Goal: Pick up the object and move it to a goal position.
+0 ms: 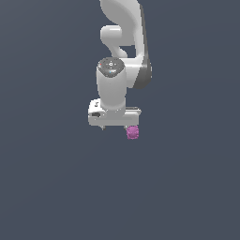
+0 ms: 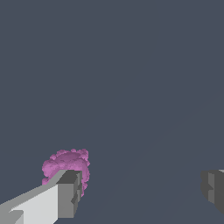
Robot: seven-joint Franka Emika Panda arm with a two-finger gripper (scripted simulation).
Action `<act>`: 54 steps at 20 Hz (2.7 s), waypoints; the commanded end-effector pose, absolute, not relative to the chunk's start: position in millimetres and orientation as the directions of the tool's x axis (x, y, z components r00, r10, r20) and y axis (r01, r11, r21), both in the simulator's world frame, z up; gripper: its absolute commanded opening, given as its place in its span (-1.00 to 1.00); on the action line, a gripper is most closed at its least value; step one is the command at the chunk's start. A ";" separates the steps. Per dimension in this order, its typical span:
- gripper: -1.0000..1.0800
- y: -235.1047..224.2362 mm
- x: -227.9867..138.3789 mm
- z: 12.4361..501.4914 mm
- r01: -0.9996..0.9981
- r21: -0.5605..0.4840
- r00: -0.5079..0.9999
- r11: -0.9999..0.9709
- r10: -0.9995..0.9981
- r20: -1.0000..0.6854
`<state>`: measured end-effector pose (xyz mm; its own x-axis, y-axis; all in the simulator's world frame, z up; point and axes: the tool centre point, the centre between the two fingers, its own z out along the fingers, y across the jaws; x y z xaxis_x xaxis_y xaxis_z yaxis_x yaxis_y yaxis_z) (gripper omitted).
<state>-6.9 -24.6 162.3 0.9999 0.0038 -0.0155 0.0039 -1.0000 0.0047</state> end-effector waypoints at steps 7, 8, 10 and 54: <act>0.92 -12.2 -12.2 153.0 0.010 0.005 1.000 -1.000 0.010 -0.013; 0.92 -8.7 -14.0 150.0 0.011 0.005 1.000 -1.000 0.011 -0.013; 0.92 0.4 -18.5 143.1 0.014 0.005 1.000 -1.000 0.014 -0.011; -1.00 70.1 -67.8 39.4 0.044 0.000 0.999 -0.999 0.044 0.000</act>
<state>-68.1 70.4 40.2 0.9990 0.0442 0.0000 0.0442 -0.9990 -0.0001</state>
